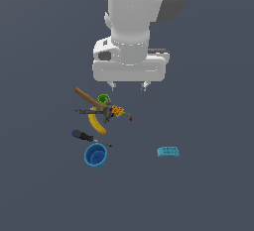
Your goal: Pick up a designated object from a clutter of objects.
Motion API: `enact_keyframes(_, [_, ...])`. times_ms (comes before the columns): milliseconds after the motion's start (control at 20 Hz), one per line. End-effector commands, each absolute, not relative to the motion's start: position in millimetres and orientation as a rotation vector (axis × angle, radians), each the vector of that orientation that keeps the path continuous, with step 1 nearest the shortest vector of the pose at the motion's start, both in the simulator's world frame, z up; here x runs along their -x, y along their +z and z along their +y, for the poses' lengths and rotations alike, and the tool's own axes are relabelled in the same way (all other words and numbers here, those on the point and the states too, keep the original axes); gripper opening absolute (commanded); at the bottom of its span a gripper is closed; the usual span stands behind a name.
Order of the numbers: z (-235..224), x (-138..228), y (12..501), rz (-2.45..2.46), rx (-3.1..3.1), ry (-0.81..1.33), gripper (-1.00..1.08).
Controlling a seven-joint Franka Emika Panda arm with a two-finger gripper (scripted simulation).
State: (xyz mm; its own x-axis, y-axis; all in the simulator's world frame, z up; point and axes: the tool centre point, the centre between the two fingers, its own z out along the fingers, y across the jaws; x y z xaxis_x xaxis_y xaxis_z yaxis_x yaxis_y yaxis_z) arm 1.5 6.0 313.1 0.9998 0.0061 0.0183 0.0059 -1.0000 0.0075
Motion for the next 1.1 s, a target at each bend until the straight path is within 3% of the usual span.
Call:
enact_keyframes(0, [6.0,-1.5,313.1,0.009,-3.134,0.029,1.00])
enact_keyframes(1050, [-20.5,-9.3,297.5,-0.011,-3.148,0.003,1.00])
